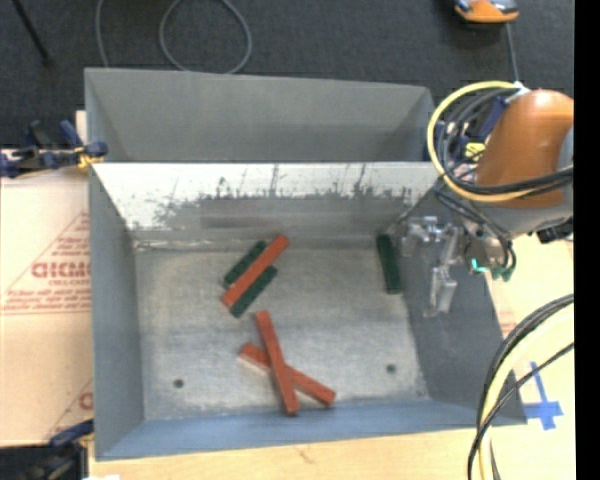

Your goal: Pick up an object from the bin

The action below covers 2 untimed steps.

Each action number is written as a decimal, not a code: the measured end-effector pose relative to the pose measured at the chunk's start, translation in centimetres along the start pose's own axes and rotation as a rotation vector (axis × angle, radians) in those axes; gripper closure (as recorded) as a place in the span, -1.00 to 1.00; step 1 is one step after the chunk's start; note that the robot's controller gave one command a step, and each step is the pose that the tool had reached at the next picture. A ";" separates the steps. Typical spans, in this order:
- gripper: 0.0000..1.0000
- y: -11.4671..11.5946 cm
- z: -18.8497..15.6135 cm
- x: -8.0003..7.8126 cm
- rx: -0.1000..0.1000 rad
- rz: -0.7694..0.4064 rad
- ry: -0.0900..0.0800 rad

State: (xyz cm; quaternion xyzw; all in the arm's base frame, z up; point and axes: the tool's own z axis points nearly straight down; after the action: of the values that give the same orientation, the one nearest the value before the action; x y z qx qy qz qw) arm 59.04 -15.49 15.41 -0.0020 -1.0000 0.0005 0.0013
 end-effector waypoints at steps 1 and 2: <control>-1.00 0.0 8.2 -4.7 -0.013 0.570 -0.008; -1.00 0.7 5.2 -4.3 -0.004 0.760 -0.011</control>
Offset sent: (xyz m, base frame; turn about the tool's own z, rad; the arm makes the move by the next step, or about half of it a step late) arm 0.0431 -0.0068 -0.0841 0.5810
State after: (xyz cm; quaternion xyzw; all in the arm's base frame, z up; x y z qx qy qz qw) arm 63.29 -14.86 10.21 -0.3729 -0.9278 -0.0008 -0.0043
